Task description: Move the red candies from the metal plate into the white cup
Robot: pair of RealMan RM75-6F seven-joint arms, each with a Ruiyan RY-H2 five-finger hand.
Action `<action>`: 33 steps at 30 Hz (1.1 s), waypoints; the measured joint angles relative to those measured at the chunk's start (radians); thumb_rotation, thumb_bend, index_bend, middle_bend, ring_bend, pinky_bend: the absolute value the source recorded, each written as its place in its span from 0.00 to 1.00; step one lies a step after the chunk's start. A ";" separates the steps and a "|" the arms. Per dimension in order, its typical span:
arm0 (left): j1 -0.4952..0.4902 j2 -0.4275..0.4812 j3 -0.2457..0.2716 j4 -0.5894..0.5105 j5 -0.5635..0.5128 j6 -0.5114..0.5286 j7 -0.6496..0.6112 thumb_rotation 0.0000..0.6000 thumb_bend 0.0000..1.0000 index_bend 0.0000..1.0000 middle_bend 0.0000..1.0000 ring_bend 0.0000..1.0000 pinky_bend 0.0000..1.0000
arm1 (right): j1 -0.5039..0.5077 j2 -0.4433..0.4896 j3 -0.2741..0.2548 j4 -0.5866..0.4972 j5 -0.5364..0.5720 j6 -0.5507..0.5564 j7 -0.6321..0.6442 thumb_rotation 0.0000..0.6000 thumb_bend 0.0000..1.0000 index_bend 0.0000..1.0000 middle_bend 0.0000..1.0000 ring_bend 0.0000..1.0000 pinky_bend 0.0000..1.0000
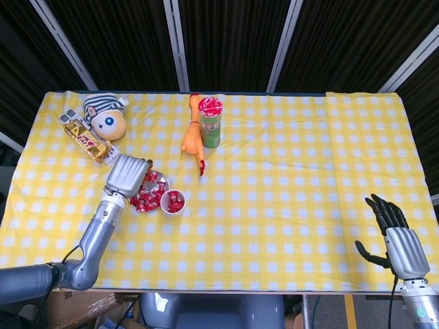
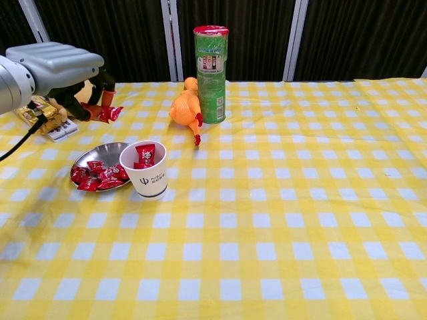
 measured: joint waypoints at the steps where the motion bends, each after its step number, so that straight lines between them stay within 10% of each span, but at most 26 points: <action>1: -0.001 0.003 -0.001 -0.015 0.002 0.002 0.002 1.00 0.51 0.51 0.58 0.84 0.91 | 0.000 0.000 0.000 0.000 0.000 0.000 -0.001 1.00 0.39 0.00 0.00 0.00 0.00; 33: -0.053 -0.104 0.047 -0.064 -0.035 -0.005 0.083 1.00 0.36 0.40 0.47 0.84 0.91 | -0.001 0.002 -0.002 0.000 -0.005 0.001 0.004 1.00 0.39 0.00 0.00 0.00 0.00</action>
